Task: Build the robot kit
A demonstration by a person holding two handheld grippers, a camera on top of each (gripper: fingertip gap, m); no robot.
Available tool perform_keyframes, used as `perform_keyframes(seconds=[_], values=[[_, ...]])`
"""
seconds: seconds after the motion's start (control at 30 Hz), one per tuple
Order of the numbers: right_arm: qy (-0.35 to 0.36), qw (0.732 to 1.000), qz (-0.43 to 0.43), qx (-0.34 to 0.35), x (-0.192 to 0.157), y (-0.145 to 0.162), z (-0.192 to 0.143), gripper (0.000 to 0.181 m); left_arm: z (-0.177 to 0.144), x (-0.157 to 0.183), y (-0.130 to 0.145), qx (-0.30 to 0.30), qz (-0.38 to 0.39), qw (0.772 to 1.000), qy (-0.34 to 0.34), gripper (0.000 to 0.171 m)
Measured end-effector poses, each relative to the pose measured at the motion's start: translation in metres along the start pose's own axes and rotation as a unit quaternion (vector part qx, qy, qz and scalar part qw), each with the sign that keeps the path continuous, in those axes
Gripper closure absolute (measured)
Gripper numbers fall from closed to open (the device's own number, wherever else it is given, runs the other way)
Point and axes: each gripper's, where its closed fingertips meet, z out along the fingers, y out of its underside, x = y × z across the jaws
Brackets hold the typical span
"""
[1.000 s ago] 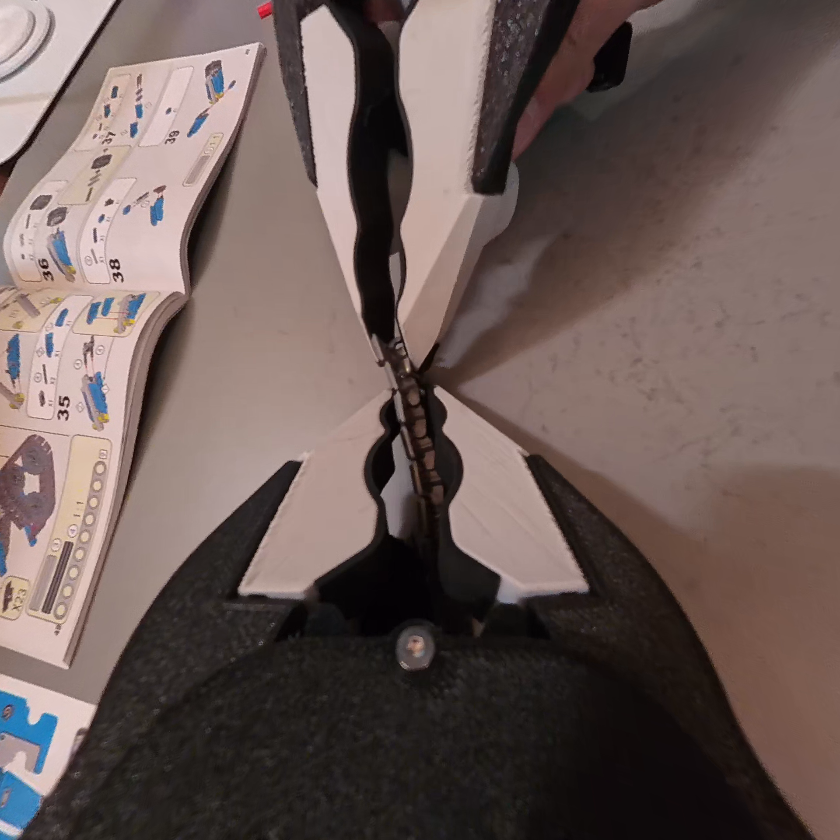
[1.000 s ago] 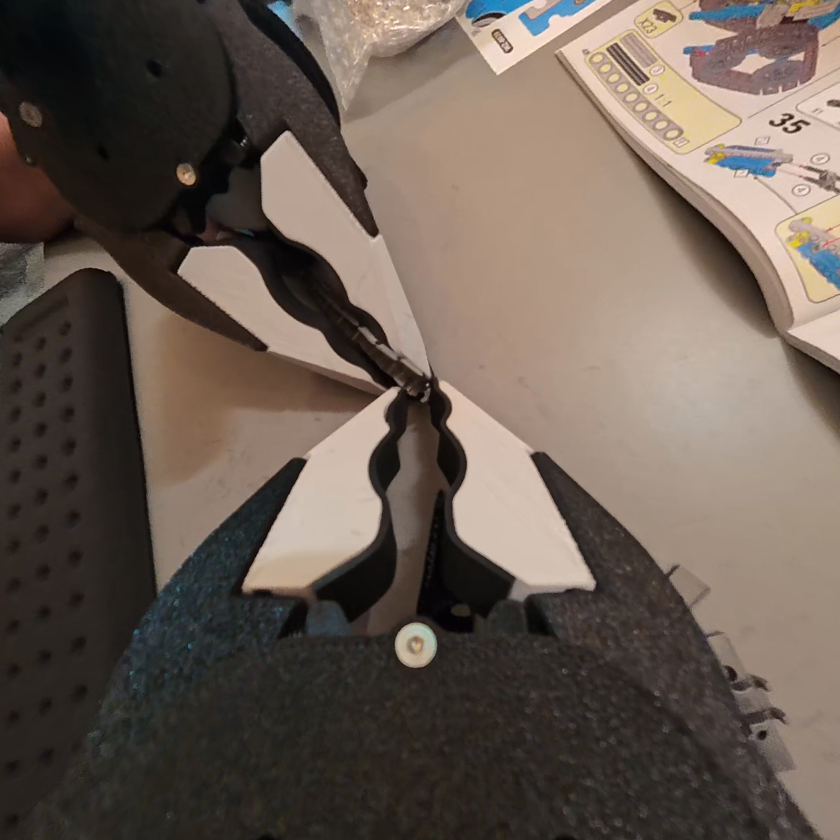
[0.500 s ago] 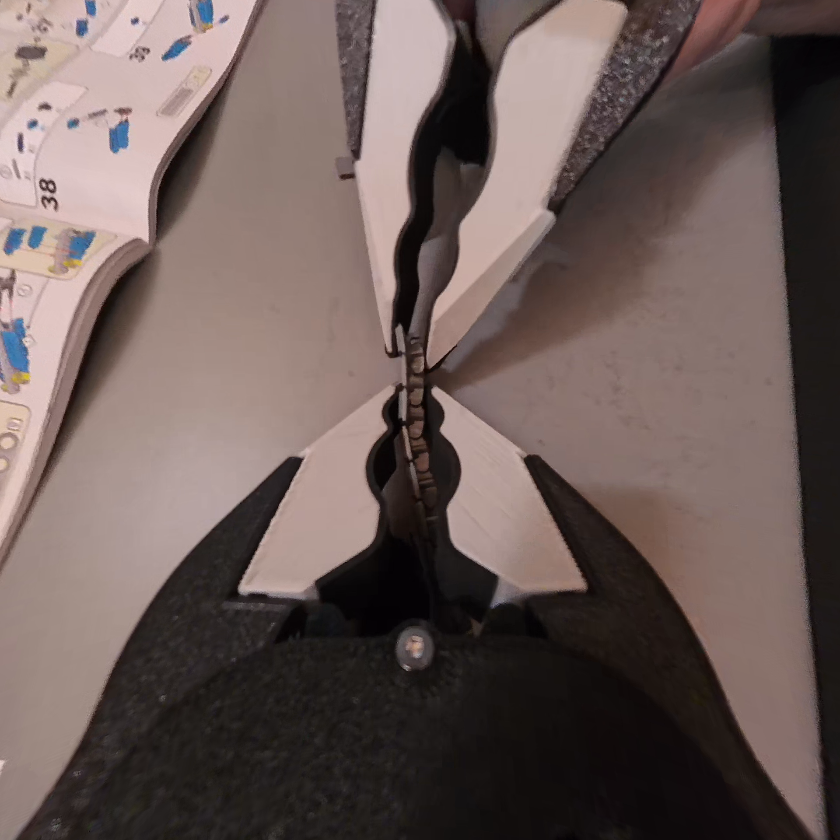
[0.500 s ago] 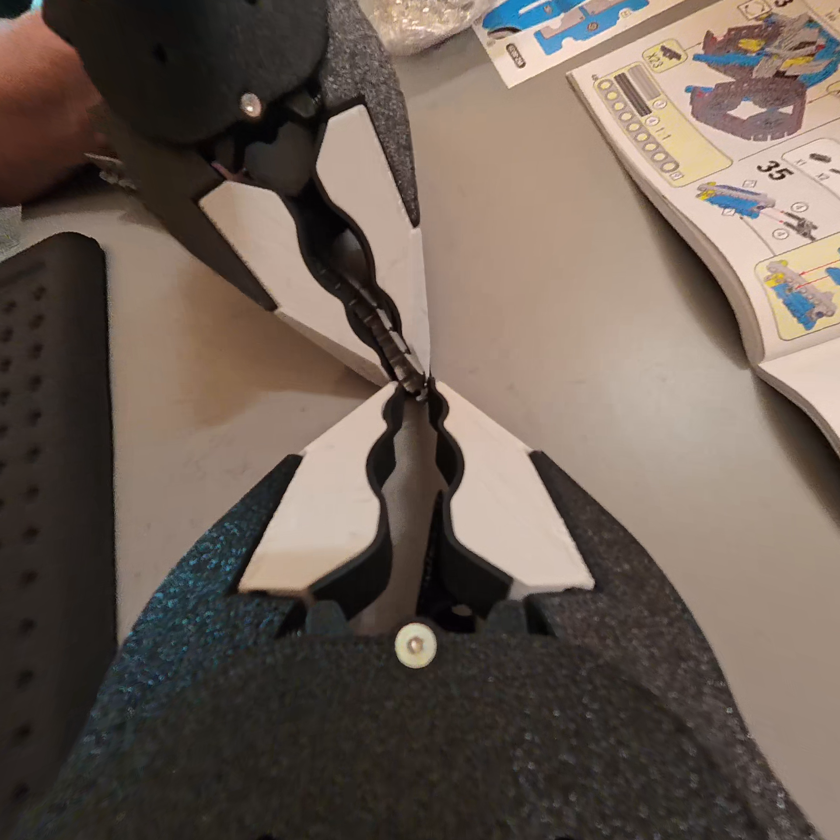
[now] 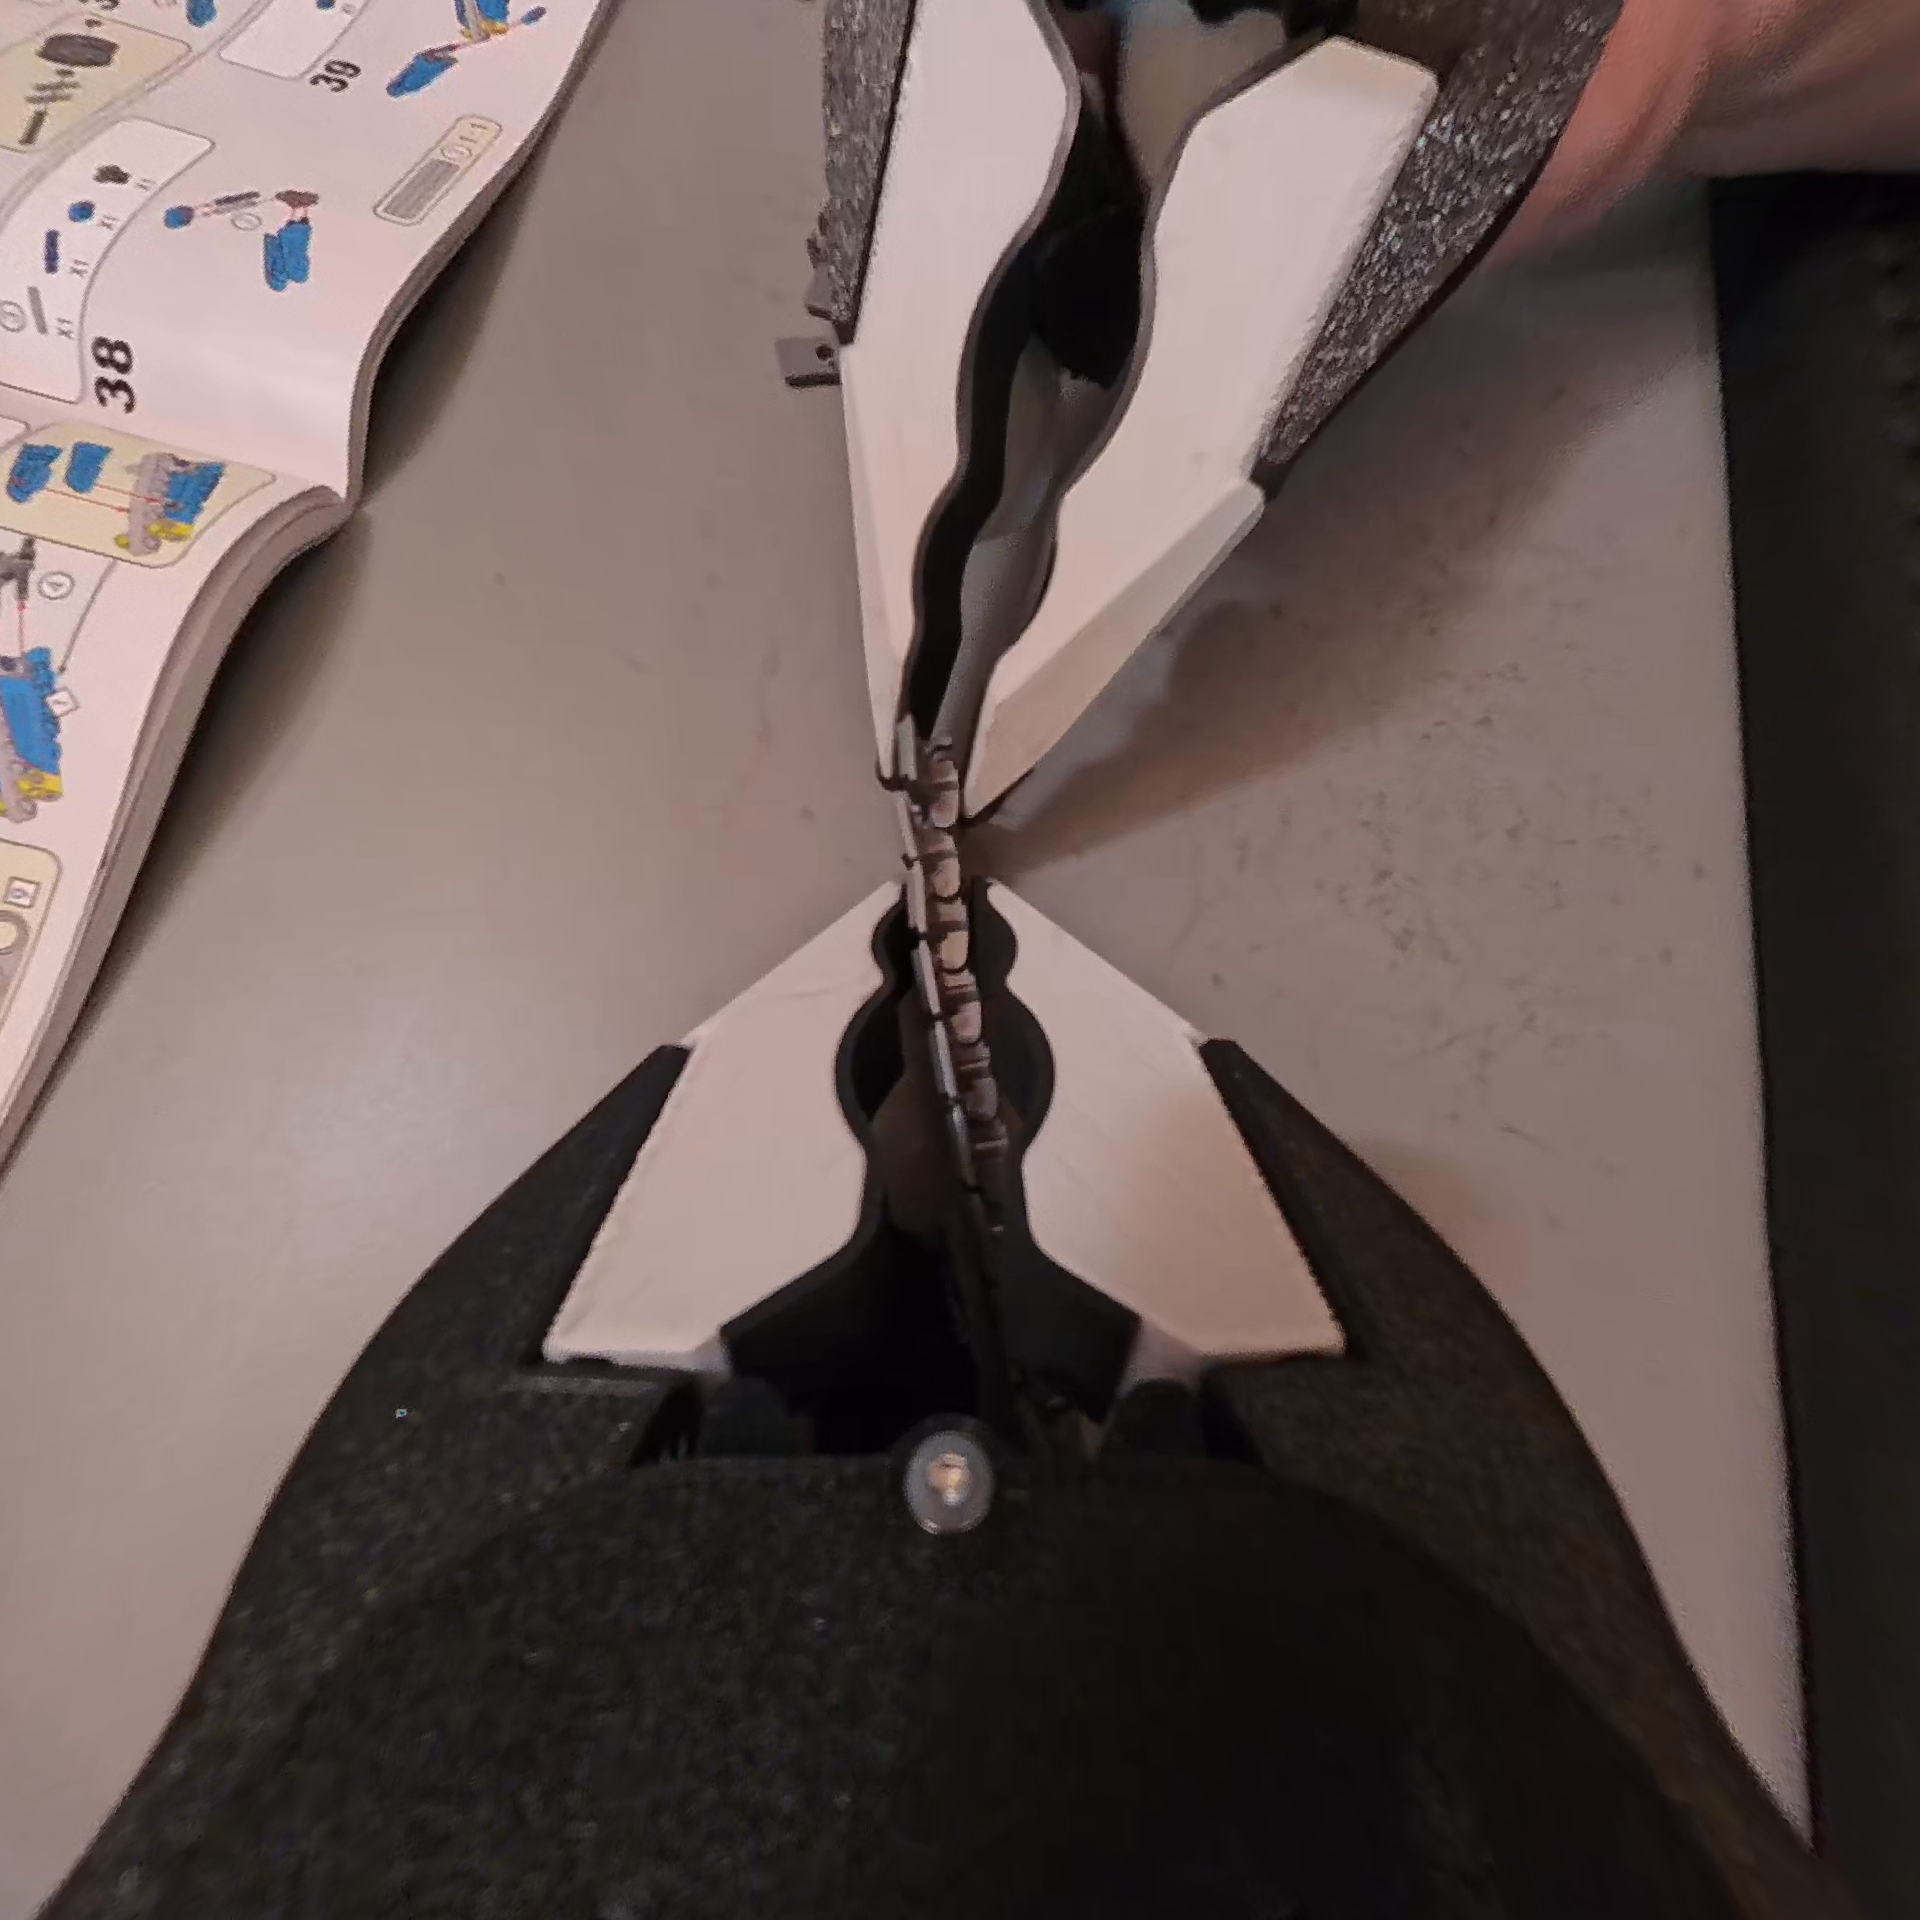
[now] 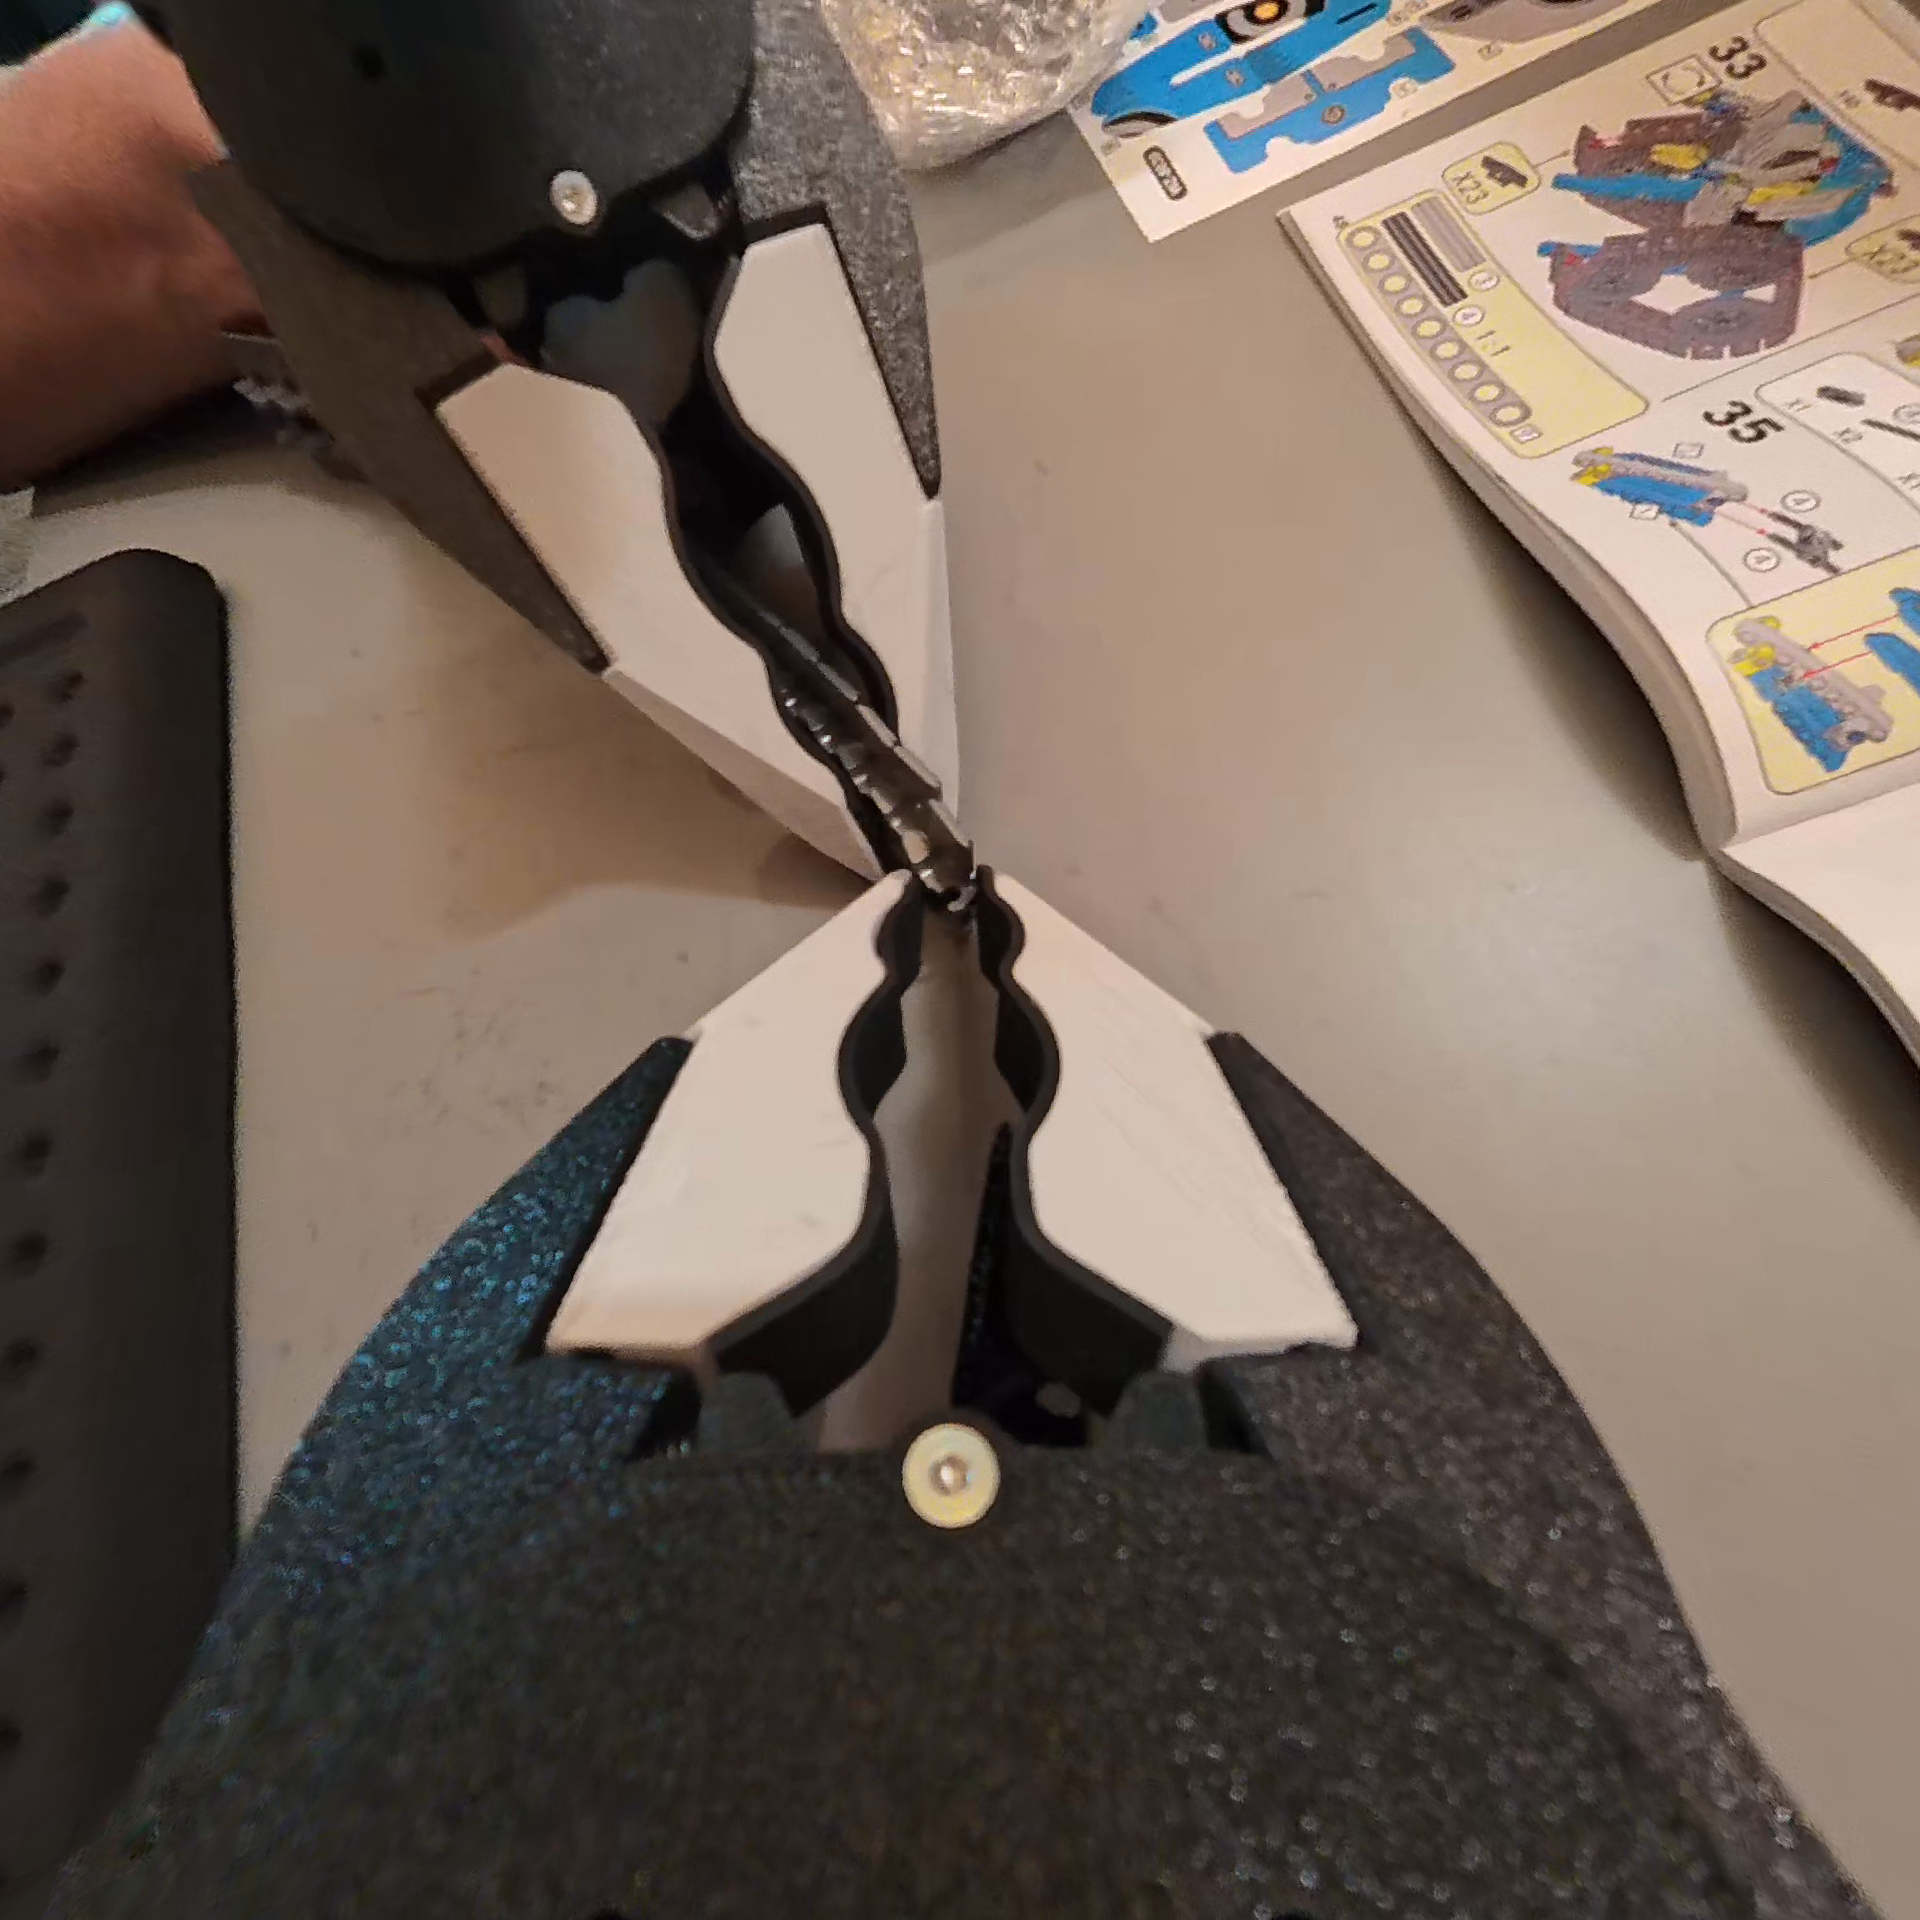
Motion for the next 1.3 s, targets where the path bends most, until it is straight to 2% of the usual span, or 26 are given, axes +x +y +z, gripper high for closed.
perform_keyframes(seconds=[0.1, 0.23, 0.43, 0.63, 0.77, 0.97, 1.17, 1.3], values=[[0.06, 0.998, 0.012, -0.012, 0.005, -0.002, 0.001, 0.172, 0.0, -0.005, -0.001, 0.002, -0.002, 1.0, -0.019, 0.163], [0.157, 0.986, -0.018, -0.043, 0.009, -0.003, 0.0, 0.173, 0.001, -0.008, -0.003, 0.004, -0.021, 0.999, -0.033, 0.163], [0.197, 0.979, -0.019, -0.041, 0.013, -0.004, 0.0, 0.174, 0.002, -0.009, -0.005, 0.007, -0.029, 0.998, -0.049, 0.162], [0.18, 0.982, -0.047, -0.038, 0.013, -0.005, 0.001, 0.174, 0.003, -0.008, -0.005, 0.001, 0.003, 0.998, -0.062, 0.162], [0.133, 0.991, -0.013, -0.02, 0.012, -0.004, 0.001, 0.174, 0.003, -0.007, -0.005, 0.004, -0.007, 0.999, -0.045, 0.162], [0.017, 0.999, 0.049, 0.017, 0.007, -0.004, -0.008, 0.169, 0.0, -0.007, -0.009, 0.023, -0.068, 0.997, 0.011, 0.165], [0.027, 1.0, 0.002, 0.008, 0.009, 0.002, -0.003, 0.171, 0.004, -0.004, -0.005, 0.005, -0.046, 0.999, 0.001, 0.165], [0.01, 1.0, 0.014, 0.018, 0.009, 0.001, -0.002, 0.171, 0.004, -0.004, -0.004, 0.005, -0.048, 0.999, 0.004, 0.165]])
